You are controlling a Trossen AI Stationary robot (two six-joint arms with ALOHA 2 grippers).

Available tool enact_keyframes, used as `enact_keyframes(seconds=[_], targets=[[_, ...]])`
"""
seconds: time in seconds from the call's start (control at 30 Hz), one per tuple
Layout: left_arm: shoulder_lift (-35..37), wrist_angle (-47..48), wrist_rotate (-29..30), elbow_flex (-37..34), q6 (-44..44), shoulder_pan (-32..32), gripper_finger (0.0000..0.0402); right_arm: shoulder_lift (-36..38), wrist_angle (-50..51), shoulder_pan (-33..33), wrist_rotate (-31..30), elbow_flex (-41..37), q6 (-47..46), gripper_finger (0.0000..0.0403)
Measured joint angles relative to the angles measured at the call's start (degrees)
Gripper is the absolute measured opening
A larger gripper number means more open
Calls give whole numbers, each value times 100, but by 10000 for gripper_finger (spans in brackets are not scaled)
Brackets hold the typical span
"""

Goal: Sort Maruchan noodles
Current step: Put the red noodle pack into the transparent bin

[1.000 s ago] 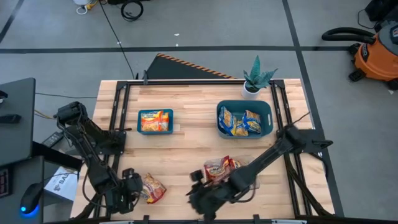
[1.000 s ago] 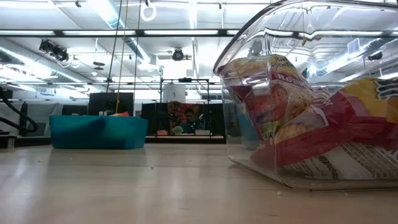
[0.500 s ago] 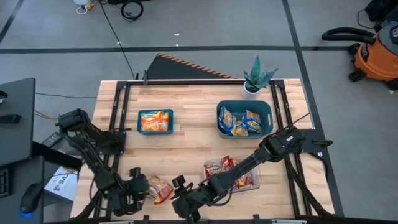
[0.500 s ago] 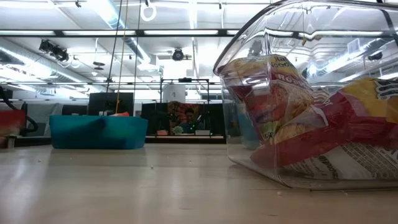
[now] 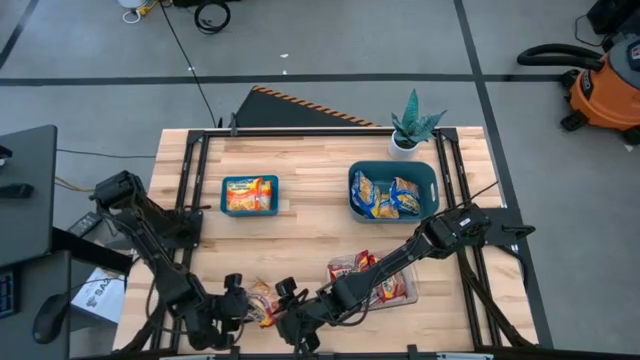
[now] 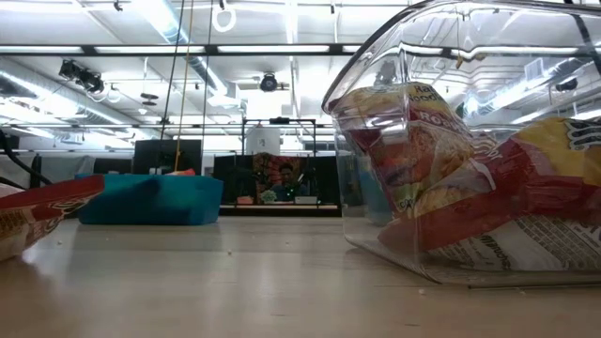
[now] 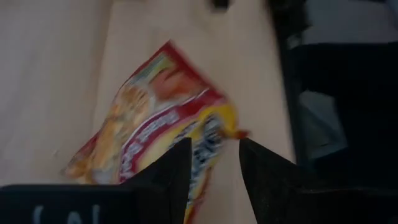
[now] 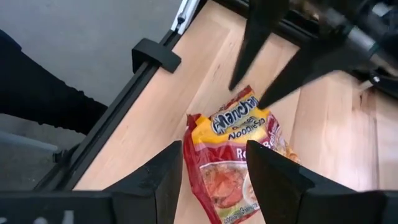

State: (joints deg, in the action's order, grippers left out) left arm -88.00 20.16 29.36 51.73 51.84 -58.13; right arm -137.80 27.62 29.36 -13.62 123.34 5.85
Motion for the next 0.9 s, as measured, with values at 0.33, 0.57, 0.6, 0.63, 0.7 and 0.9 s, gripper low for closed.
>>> enact_keyframes(seconds=[0.33,0.57,0.6,0.63,0.7,0.9], targets=[[26,119,-7,69,151,-214,141,-2,-551,-22,-204,-695,174,184],[26,109,37,69,154,-185,141,-2,-850,-52,-228,-1144,182,184],[26,111,44,69,153,-173,141,-2,-880,-56,-230,-1195,191,184],[26,111,46,69,153,-152,141,-2,-908,-59,-233,-1242,238,184],[26,111,48,69,151,-121,141,0,-928,-66,-275,-1334,398,184],[26,114,46,69,148,-80,141,9,-989,-66,-499,-1534,1265,184]])
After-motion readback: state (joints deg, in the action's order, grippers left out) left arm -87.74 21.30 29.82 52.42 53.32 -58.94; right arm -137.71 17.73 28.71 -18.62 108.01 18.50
